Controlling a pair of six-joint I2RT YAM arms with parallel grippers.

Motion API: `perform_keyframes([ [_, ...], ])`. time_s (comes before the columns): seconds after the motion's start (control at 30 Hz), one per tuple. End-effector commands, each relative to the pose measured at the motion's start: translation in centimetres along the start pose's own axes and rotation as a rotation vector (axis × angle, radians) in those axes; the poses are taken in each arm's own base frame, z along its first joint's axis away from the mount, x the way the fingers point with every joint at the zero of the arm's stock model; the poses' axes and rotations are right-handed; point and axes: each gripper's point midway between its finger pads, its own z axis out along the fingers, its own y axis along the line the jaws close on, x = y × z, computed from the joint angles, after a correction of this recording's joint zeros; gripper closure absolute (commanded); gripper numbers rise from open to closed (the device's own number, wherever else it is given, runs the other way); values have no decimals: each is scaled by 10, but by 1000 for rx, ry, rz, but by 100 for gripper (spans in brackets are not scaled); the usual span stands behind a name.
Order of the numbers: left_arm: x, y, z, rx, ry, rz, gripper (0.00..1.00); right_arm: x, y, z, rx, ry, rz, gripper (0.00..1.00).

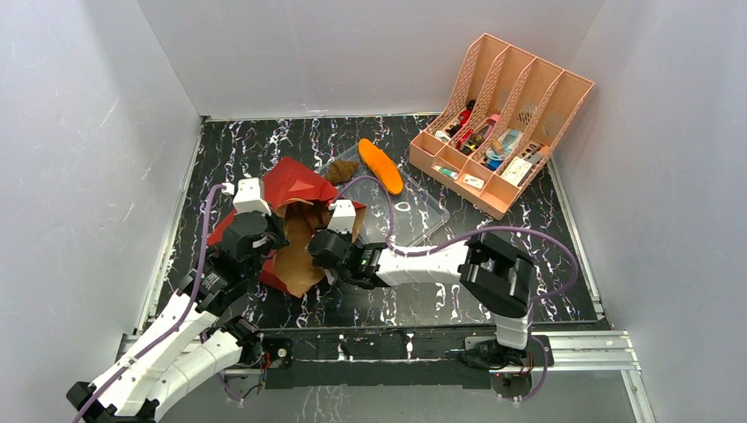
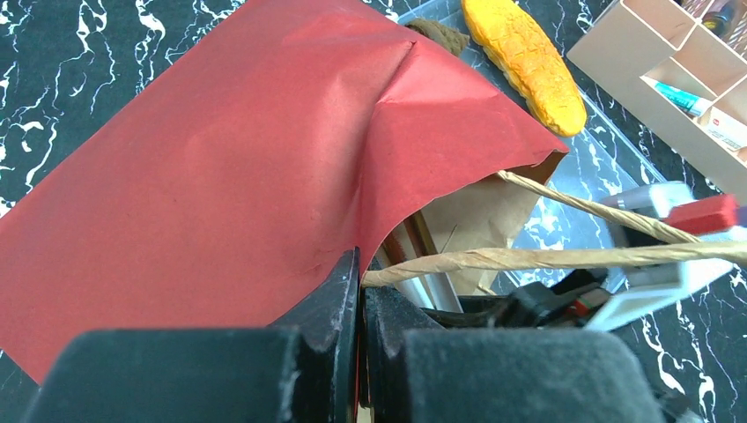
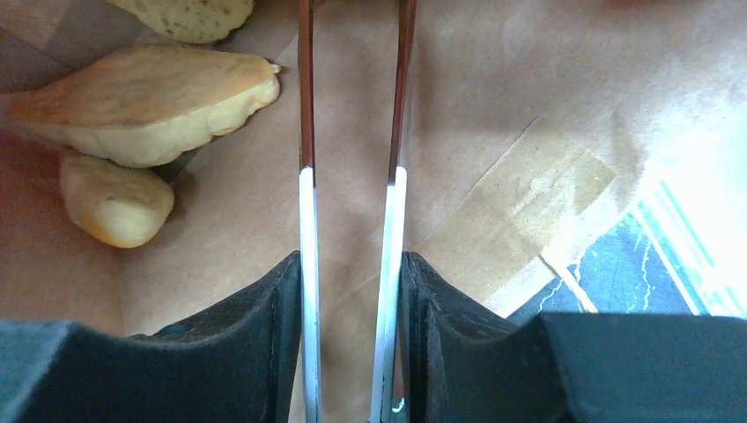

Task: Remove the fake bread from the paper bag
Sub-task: Take out the fake bread from the paper bag.

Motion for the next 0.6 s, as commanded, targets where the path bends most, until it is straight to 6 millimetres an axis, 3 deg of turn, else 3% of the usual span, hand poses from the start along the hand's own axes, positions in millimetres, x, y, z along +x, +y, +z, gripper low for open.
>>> perform_keyframes([
  [0.0, -14, -3, -3, 2, -33, -10, 100, -44, 23, -28, -83, -97, 87, 100],
  [0.17, -14, -2, -3, -5, -34, -4, 100, -49, 28, -45, -158, -96, 76, 100],
  [0.3, -16, -4, -3, 3, -33, -10, 100, -45, 32, -41, -158, -68, 40, 100],
  [0.37, -17, -6, -3, 8, -31, -12, 100, -34, 30, -31, -136, -43, 18, 93],
  [0.57, -18, -5, -6, 8, -33, -12, 100, -35, 37, -24, -131, -43, 12, 70],
])
